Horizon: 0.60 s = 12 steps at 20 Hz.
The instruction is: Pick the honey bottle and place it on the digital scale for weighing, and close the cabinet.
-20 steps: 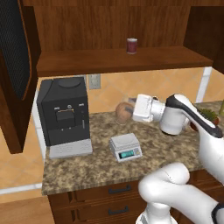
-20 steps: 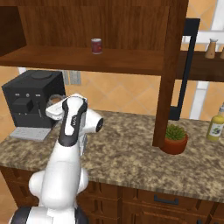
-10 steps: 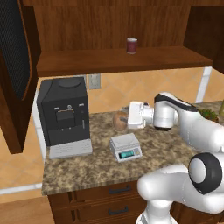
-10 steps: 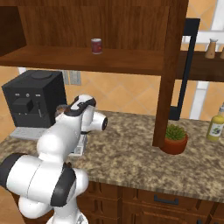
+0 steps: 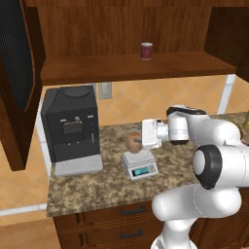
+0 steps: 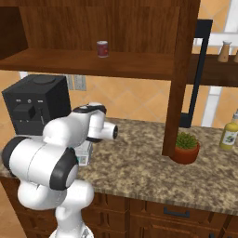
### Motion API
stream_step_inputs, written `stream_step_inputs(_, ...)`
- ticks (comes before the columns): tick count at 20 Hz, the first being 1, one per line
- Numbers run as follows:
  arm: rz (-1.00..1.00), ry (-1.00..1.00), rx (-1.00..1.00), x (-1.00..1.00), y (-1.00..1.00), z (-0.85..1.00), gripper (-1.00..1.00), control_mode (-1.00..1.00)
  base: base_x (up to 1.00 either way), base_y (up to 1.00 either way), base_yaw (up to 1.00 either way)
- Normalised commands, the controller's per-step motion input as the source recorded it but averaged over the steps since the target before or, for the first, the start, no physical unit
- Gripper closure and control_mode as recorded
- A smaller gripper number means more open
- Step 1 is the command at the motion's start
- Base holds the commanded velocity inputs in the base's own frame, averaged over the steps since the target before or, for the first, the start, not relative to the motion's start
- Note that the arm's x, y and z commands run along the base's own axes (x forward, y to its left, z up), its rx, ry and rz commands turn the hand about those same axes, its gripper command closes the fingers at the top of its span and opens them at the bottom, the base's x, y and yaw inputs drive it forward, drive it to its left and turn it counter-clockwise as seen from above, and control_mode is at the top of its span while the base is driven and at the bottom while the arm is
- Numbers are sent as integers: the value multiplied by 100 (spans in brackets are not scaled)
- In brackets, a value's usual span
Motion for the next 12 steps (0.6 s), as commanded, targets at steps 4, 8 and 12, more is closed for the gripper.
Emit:
stream_step_inputs(4,4,1,-3,0,0,-35,100,-100,0,0,0)
stream_step_inputs(8,3,0,0,0,-4,-34,100,-100,0,0,0)
stream_step_inputs(12,1,0,0,-49,-4,-4,100,-100,0,0,0)
